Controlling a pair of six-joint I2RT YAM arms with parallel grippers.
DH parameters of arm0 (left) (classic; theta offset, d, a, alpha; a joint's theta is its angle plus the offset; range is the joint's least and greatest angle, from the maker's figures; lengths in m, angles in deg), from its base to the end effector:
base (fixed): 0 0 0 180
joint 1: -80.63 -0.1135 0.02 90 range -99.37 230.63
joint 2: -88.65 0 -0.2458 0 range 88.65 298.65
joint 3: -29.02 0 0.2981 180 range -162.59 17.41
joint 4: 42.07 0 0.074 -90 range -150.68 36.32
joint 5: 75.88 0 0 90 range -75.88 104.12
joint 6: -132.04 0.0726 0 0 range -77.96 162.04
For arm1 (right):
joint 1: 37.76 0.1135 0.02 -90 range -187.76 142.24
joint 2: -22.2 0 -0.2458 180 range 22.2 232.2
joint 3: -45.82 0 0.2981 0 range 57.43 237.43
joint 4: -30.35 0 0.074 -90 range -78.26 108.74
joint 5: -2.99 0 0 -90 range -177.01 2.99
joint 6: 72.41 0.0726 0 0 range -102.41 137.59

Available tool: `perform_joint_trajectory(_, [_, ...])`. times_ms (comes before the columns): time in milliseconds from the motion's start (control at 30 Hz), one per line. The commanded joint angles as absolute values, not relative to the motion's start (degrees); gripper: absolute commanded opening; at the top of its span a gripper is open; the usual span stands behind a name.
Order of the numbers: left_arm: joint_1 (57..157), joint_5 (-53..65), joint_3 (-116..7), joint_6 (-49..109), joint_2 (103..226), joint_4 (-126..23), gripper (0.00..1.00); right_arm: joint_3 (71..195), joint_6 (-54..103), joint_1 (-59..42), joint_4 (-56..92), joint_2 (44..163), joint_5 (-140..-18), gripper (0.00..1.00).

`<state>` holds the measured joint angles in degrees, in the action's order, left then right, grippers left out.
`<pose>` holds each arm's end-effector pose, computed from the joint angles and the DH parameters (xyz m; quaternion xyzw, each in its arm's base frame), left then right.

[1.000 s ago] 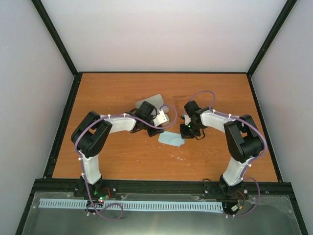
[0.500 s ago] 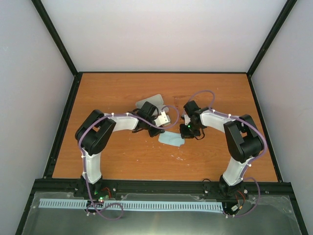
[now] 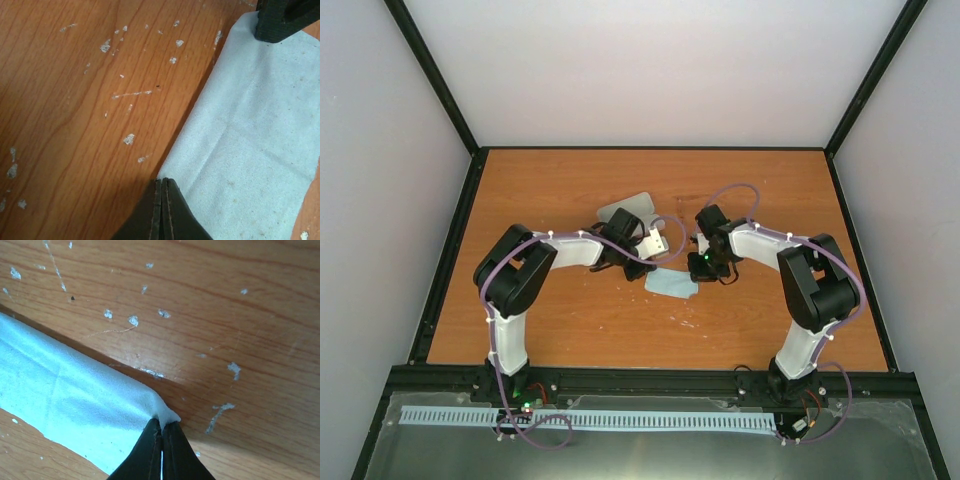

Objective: Organize the sunglasses
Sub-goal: Pick up the glasses cleaning cloth from the center of the board.

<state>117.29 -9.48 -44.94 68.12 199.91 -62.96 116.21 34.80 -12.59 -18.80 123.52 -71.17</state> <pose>0.3198 -0.2743 0.0425 0.5379 0.7746 -0.2206 0.2490 0.3072 0.1663 0.0596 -0.0804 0.9835 0.1589 0.0302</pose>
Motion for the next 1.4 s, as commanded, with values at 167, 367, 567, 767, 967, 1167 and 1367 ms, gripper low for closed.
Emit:
perform_joint_trajectory(167, [117.44,-7.62,-43.78,67.39,195.59,-63.36,0.00,119.26,34.91,-12.36,-19.22,124.97,-72.84,0.03])
perform_joint_trajectory(367, [116.31,-5.47,-43.94,66.84,194.18,-61.23,0.00,123.13,33.75,-12.27,-20.22,126.94,-72.51,0.03])
perform_joint_trajectory(567, [114.88,-3.14,-43.37,67.17,192.65,-60.42,0.00,128.47,32.76,-12.28,-21.41,129.51,-72.74,0.03])
perform_joint_trajectory(767, [114.03,-0.34,-42.00,67.34,190.94,-58.65,0.00,134.43,31.87,-12.20,-22.95,132.66,-73.21,0.03])
perform_joint_trajectory(967, [113.07,3.25,-41.59,66.84,189.75,-56.78,0.00,140.58,30.38,-12.10,-25.02,136.19,-73.25,0.03])
perform_joint_trajectory(1167, [111.74,2.87,-42.13,66.56,188.30,-56.83,0.00,146.45,29.04,-12.00,-26.83,138.63,-72.46,0.03])
perform_joint_trajectory(1367, [110.52,2.70,-42.79,66.37,187.05,-56.96,0.00,152.38,27.34,-11.85,-28.94,141.08,-71.98,0.03])
